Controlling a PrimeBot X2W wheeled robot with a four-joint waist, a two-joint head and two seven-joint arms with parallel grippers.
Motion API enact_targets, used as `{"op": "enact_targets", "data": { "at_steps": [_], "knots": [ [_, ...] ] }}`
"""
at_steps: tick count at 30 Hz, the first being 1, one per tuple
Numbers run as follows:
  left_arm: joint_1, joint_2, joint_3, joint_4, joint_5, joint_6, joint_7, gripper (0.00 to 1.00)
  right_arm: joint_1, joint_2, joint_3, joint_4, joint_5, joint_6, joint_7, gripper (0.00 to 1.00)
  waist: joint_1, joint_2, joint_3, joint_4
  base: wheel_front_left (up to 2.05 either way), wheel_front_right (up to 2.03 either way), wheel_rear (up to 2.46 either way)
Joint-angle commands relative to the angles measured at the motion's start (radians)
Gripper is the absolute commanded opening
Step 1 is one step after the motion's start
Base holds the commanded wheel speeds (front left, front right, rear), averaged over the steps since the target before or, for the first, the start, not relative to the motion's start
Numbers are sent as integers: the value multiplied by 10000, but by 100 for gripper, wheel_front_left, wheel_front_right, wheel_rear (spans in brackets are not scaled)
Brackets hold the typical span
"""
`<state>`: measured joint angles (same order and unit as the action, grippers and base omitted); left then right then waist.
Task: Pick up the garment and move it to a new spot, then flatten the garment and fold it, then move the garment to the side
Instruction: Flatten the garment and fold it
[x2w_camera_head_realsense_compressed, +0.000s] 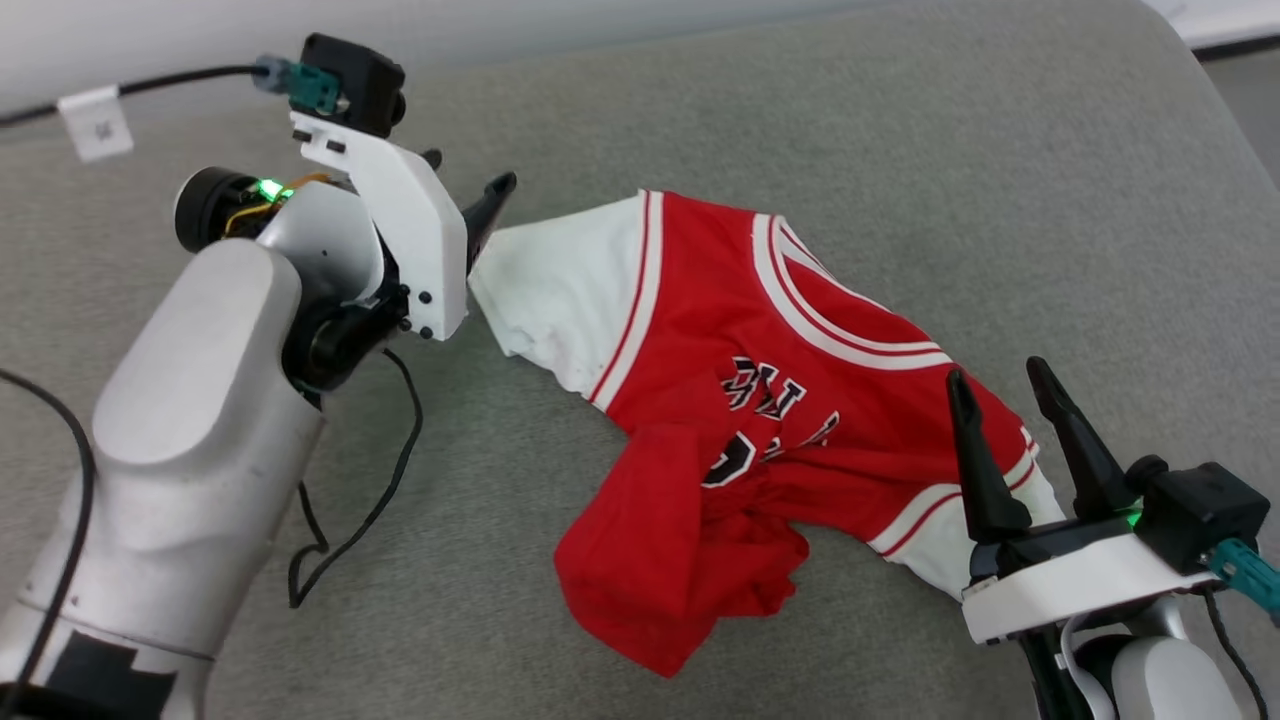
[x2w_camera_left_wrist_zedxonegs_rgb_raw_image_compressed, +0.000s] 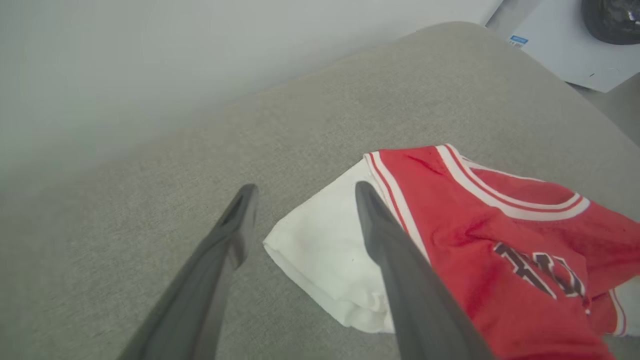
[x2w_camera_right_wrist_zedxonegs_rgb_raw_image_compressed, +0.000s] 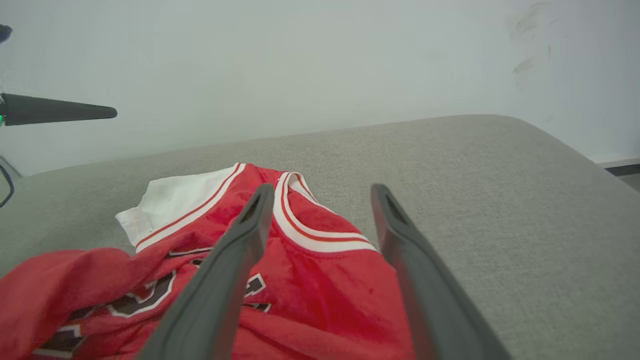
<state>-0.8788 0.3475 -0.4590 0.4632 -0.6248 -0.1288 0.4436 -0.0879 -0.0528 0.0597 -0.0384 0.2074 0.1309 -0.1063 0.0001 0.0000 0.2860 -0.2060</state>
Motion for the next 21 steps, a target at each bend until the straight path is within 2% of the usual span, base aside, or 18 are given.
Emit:
{"op": "enact_targets", "data": {
  "at_steps": [1, 6, 10, 16, 17, 18, 19, 20, 21],
  "knots": [
    [-403, 365, -533, 175, -380, -17, 787, 100, -240, 39, 112, 146, 120, -3, -158, 100, -1, 0, 567, -538, 0, 0, 0],
    [-967, 1176, -1531, 795, -1464, -22, 2774, 100, -477, 39, 195, 499, 314, -3, -489, 100, -1, 0, 1075, -937, 0, 0, 0],
    [-1105, 1560, -1974, 1285, -1855, -25, 3623, 100, -634, 37, 306, 705, 496, -3, -737, 100, -1, 0, 1387, -1213, 0, 0, 0],
    [-752, 1476, -2536, 1830, -2506, -27, 4177, 100, -793, 38, 361, 1018, 670, -3, -949, 100, -1, 0, 1650, -1446, 0, 0, 0],
    [-675, 1424, -2667, 1889, -2625, -28, 4301, 77, -790, 38, 370, 1059, 705, -3, -966, 100, -1, 0, 1662, -1465, 0, 0, 0],
    [-609, 1385, -2791, 1922, -2707, -30, 4367, 47, -792, 38, 377, 1108, 734, -3, -989, 100, -1, 0, 1666, -1482, 0, 0, 0],
    [-552, 1358, -2929, 1935, -2763, -30, 4447, 30, -801, 38, 374, 1160, 753, -3, -985, 100, -1, 0, 1662, -1493, 0, 0, 0],
    [-486, 1326, -3038, 1955, -2858, -38, 4496, 0, -807, 38, 369, 1196, 793, -3, -993, 100, -1, 0, 1652, -1496, 0, 0, 0],
    [-442, 1302, -3132, 1981, -2922, -38, 4488, 0, -818, 38, 366, 1238, 812, -3, -1000, 100, -1, 0, 1620, -1495, 0, 0, 0]
  ]
}}
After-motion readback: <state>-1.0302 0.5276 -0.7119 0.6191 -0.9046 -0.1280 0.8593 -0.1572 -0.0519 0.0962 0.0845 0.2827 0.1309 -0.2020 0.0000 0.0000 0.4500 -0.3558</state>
